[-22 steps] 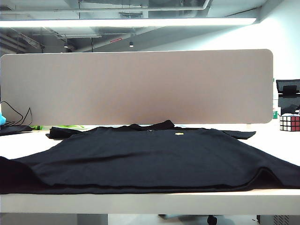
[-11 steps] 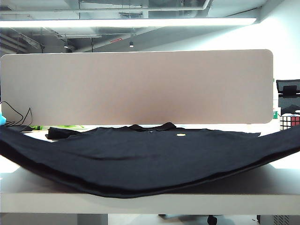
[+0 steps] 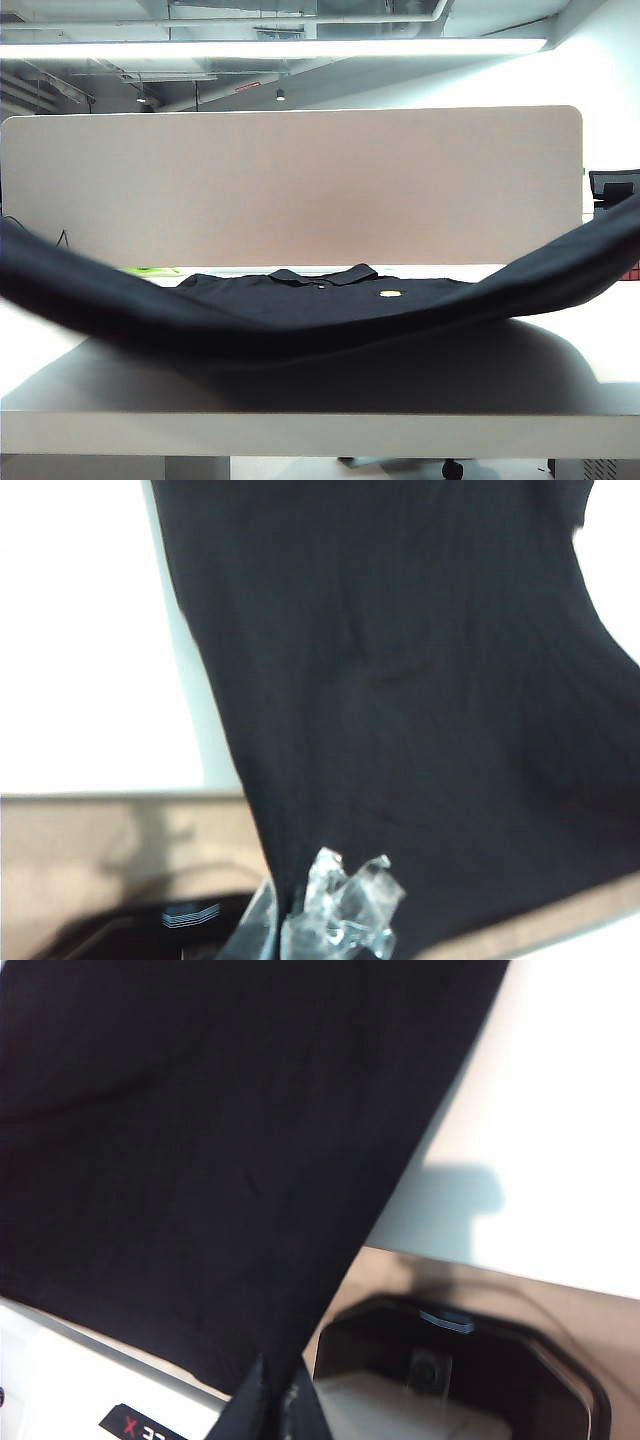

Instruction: Fold the bottom side of the T-shirt horizontally towards the center, about one-third of the way, then fold the sleeve back towards the center, creating a straight line along the edge of the T-shirt, and finally fold the bottom of the T-shirt up towards the top, creating a neat rectangle.

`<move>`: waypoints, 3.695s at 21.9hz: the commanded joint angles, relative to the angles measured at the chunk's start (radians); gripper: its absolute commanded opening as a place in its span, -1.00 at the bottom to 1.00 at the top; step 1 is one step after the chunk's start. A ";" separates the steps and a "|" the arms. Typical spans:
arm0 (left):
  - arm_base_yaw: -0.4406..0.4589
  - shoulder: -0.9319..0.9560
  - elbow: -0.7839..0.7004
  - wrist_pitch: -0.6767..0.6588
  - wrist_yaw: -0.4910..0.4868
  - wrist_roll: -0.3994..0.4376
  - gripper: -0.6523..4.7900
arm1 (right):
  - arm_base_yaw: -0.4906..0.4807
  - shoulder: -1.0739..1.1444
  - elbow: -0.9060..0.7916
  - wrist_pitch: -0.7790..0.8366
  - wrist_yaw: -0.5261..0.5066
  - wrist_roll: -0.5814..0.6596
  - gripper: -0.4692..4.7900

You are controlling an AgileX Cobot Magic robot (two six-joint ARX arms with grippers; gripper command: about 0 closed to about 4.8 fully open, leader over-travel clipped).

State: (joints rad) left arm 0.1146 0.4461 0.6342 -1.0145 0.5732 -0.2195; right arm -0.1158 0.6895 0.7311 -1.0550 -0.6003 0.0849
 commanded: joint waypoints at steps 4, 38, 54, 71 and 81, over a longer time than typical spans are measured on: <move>0.000 -0.107 0.113 -0.050 -0.021 -0.084 -0.78 | 0.028 -0.120 0.006 -0.050 -0.003 0.027 -0.86; -0.005 1.286 0.385 1.155 -0.065 -0.173 -0.77 | 0.074 1.056 0.459 0.919 0.029 0.221 -0.78; 0.109 1.357 0.444 1.247 -0.178 -0.181 0.12 | -0.106 1.198 0.541 0.990 0.109 0.230 0.56; 0.110 1.748 0.860 0.986 -0.169 -0.121 0.13 | -0.106 1.487 0.859 0.848 0.142 0.233 0.44; 0.093 1.789 0.923 0.925 -0.165 -0.084 0.13 | -0.100 1.553 0.918 0.803 0.161 0.237 0.44</move>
State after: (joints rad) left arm 0.2146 2.2227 1.5597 -0.0494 0.4072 -0.3065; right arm -0.2199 2.2322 1.6501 -0.2264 -0.4469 0.3183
